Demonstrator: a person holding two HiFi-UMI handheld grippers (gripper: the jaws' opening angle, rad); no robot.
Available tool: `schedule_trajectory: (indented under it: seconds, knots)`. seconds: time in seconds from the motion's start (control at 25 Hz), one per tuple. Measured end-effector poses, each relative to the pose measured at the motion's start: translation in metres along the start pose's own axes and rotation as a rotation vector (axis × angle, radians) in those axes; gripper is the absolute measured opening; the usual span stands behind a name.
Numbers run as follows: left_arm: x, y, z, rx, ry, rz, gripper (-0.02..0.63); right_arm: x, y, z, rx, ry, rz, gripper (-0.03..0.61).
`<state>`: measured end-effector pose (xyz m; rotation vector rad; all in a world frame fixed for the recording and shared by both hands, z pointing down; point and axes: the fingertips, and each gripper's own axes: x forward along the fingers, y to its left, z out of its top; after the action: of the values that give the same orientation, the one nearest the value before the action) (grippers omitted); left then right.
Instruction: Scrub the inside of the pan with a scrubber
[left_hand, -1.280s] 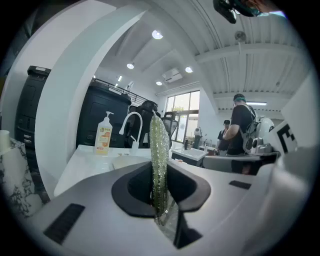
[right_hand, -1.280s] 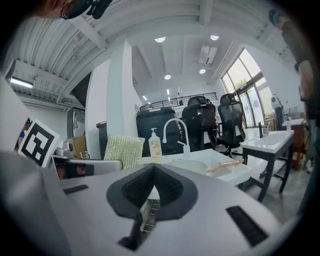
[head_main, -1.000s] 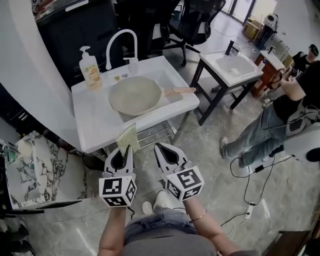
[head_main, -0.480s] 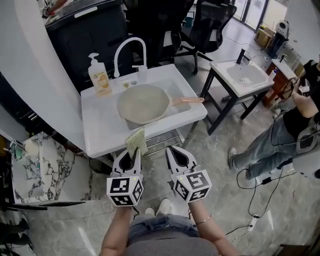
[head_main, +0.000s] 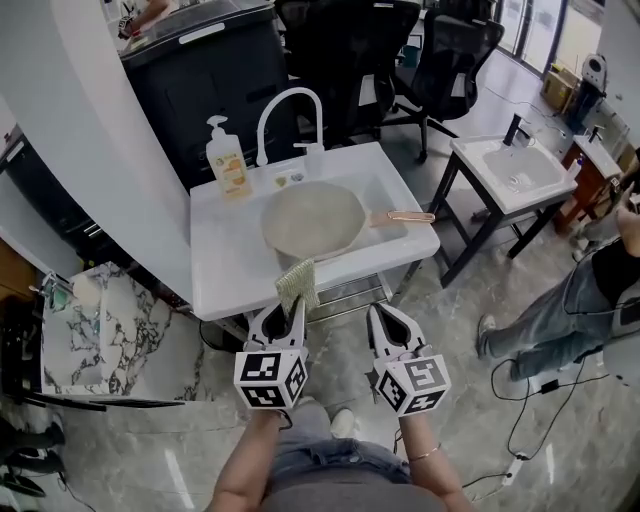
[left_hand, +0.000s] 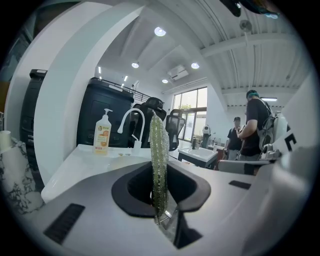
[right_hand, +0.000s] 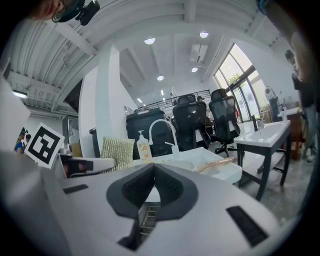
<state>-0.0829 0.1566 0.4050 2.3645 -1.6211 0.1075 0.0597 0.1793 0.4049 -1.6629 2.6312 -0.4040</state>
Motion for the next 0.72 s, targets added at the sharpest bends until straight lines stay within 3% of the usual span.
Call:
schedule_trajectory:
  seconds: [0.28,0.72]
  knots:
    - [0.029,0.0,0.001,-0.004,0.019,-0.028,0.067,0.012,-0.025,0.004,0.024,0.002,-0.043,0.011]
    - [0.13,0.05,0.016,-0.026,0.053,-0.06,0.067,0.109,-0.065,0.018,-0.004,0.034,-0.105,0.011]
